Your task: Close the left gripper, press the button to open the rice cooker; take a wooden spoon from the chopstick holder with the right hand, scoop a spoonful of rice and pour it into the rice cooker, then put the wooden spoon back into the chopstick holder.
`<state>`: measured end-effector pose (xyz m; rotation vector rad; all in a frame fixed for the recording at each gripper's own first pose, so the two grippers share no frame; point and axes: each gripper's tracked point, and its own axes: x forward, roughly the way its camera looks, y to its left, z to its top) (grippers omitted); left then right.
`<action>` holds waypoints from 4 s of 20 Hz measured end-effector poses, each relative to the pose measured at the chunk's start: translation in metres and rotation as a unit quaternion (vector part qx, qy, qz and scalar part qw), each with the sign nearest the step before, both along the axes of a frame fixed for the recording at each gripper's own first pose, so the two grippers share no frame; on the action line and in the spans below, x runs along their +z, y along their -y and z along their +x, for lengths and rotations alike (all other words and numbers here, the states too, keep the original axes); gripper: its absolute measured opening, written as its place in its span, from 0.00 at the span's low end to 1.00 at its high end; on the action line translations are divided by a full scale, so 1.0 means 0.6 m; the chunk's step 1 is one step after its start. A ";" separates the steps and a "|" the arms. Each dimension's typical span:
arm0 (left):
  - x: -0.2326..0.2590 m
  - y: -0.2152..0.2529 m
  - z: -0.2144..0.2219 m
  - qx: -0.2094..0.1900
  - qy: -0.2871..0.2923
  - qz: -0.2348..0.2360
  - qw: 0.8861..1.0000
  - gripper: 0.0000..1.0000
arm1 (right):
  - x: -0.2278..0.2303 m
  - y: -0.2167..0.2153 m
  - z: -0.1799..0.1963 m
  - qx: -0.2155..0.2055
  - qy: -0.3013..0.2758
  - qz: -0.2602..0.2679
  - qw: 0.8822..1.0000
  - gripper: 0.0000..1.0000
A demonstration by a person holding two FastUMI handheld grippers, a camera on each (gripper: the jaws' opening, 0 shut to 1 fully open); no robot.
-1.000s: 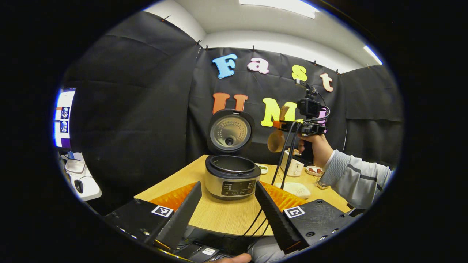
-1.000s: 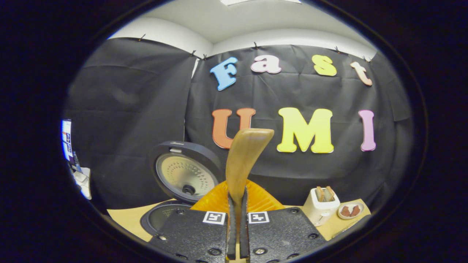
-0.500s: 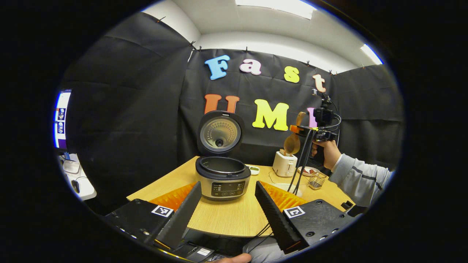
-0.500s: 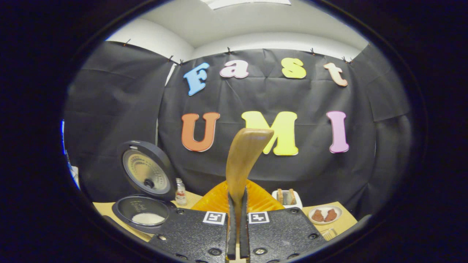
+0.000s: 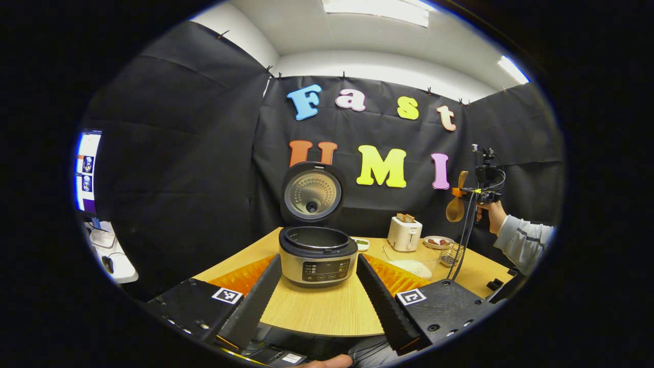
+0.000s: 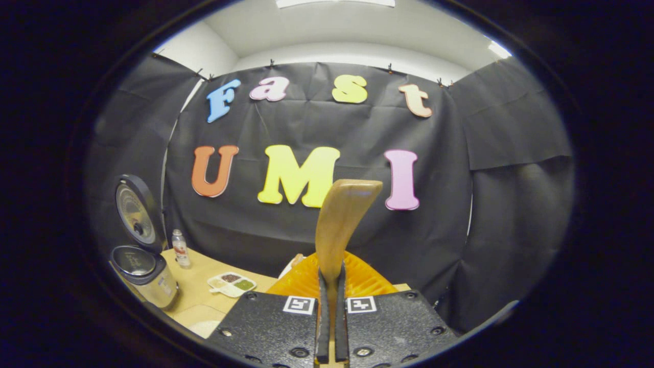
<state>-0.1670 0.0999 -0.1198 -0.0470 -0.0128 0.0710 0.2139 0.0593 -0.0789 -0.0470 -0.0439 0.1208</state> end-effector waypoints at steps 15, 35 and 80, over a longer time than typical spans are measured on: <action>0.017 0.041 0.035 -0.006 0.002 -0.028 1.000 0.94 | -0.221 0.088 0.075 -0.025 -0.115 0.084 0.990 0.12; 0.105 0.098 0.153 -0.052 0.008 0.014 0.999 0.94 | -0.072 0.096 -0.166 -0.029 -0.054 0.136 0.989 1.00; 0.245 -0.132 0.665 0.128 -0.037 0.009 0.991 0.99 | -0.124 -0.043 -0.372 0.124 -0.062 0.095 0.986 1.00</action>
